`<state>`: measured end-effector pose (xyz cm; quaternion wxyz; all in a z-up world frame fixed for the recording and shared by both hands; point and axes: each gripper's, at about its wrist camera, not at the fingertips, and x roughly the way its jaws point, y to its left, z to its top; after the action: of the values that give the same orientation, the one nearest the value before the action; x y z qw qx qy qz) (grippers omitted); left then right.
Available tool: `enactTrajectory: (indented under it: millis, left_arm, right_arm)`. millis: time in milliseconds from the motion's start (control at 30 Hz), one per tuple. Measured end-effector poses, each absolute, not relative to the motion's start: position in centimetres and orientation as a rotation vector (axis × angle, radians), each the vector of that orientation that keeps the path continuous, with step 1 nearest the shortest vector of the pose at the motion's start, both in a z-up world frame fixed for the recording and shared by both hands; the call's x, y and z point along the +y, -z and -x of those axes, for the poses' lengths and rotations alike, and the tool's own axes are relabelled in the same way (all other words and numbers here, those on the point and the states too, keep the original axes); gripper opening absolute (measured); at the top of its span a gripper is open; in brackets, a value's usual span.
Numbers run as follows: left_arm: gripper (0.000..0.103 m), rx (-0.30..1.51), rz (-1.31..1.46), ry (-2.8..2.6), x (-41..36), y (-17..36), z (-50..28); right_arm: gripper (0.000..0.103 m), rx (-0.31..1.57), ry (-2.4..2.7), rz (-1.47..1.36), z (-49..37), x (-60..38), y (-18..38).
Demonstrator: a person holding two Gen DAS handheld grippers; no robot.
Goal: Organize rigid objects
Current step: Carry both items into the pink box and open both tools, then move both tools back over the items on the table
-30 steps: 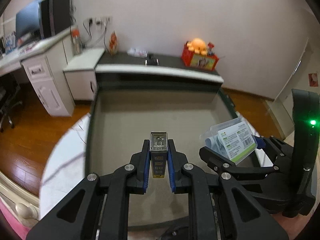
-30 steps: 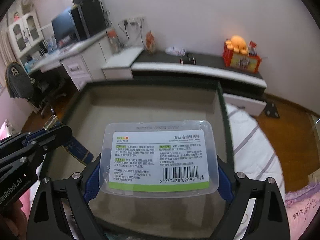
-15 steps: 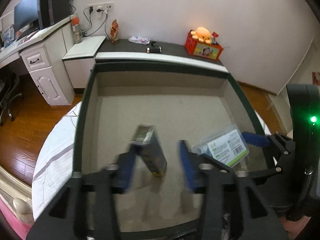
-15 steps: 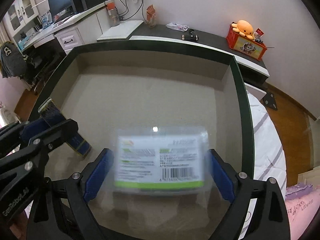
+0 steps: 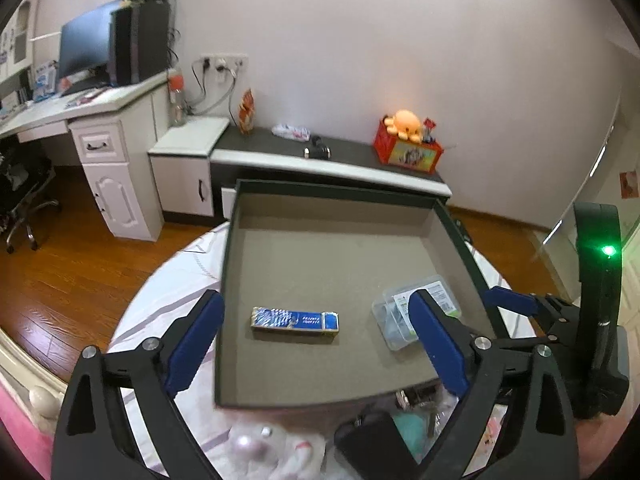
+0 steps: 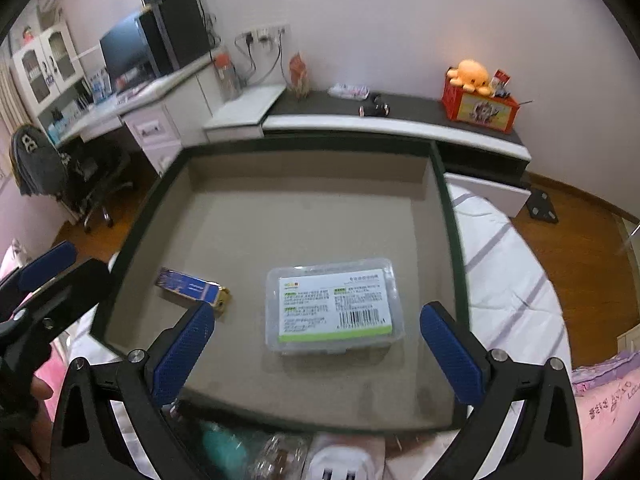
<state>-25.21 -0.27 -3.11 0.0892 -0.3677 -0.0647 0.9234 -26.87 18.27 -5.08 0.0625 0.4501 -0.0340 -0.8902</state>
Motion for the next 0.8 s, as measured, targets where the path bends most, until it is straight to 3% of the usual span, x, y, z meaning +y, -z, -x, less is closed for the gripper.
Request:
enactTrajectory:
  millis: [200,367,800]
  left_arm:
    - [0.103,-0.127,1.018,-2.819,-0.3,1.5,19.7]
    - [0.103,-0.053,0.965,-2.913,-0.5,0.4,14.9]
    - [0.103,-0.090,1.004,-2.927,-1.2,1.5,5.9]
  right_arm:
    - [0.103,-0.147,2.762,-1.231,21.7,17.9,2.5]
    - [0.103,-0.158,2.834,-1.137,17.1,18.0,1.1]
    - [0.103,-0.235,2.942,-0.917,6.1,19.4,-0.1]
